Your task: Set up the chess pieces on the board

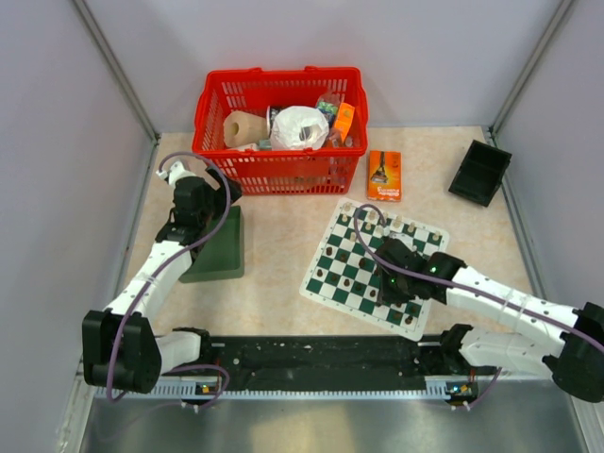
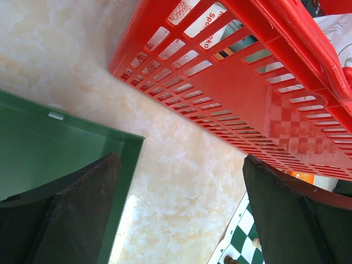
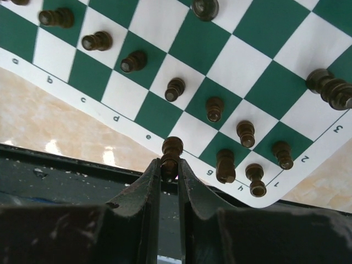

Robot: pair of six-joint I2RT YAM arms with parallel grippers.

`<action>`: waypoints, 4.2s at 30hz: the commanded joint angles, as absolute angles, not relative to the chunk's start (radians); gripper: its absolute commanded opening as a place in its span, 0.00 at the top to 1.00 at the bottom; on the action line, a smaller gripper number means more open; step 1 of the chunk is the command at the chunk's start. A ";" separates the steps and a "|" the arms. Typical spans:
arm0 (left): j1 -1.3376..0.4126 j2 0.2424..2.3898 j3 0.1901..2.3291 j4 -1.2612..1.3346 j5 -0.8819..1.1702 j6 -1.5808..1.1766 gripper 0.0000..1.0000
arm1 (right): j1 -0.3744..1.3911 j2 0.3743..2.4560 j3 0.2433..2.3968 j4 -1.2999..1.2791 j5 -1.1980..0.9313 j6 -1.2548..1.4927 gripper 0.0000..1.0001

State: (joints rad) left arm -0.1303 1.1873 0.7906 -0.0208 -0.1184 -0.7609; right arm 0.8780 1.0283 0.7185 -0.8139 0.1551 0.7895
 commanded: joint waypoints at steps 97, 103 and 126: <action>-0.123 1.187 0.796 0.031 -0.114 -0.752 0.01 | 0.545 1.146 0.824 -0.585 0.147 0.597 0.42; -0.123 1.192 0.802 0.028 -0.115 -0.749 0.01 | 0.543 1.241 0.847 -0.562 0.112 0.578 0.46; -0.123 1.203 0.802 0.026 -0.120 -0.747 0.01 | 0.552 1.358 0.831 -0.492 0.077 0.549 0.64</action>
